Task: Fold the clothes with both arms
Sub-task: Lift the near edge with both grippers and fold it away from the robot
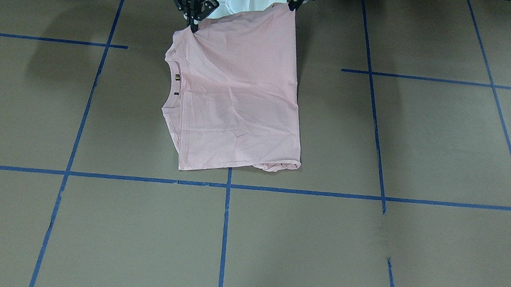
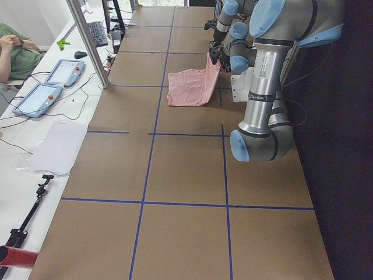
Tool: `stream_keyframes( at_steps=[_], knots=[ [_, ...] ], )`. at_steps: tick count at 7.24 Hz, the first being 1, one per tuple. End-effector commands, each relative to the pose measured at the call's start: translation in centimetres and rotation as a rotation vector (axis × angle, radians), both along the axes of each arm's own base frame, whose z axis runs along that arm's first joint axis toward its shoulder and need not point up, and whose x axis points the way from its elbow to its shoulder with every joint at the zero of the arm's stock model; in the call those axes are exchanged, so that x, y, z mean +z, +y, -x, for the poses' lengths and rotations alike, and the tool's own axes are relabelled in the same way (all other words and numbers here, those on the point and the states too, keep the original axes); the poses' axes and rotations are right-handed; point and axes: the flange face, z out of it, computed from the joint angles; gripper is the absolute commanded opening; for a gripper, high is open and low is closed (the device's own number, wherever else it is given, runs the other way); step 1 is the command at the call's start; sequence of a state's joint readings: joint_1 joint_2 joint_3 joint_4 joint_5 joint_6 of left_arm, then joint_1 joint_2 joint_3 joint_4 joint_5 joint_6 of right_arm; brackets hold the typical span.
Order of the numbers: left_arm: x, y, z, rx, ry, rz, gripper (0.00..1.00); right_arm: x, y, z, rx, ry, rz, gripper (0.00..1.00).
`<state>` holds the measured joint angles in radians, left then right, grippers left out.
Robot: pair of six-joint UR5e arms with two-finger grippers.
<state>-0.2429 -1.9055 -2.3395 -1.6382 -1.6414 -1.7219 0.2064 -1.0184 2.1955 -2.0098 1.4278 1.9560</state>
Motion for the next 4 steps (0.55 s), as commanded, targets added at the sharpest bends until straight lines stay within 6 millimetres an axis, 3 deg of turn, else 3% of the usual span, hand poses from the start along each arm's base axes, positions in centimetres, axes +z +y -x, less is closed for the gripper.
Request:
stream_keyframes(
  at_steps=[1,3,4],
  knots=[
    [1.5,-5.7,-2.7,-0.047,-0.091,-0.080,0.00,2.0,-7.1,3.4,0.049,0.003,-0.059,0.00],
    [2.8,-10.7,-3.4,-0.098,-0.137,-0.127,0.00,3.4,-13.8,5.5,0.085,0.032,-0.101,0.00],
    [4.0,-13.2,-3.6,-0.118,-0.157,-0.158,0.00,5.0,-15.7,7.0,0.084,0.060,-0.106,0.00]
  ],
)
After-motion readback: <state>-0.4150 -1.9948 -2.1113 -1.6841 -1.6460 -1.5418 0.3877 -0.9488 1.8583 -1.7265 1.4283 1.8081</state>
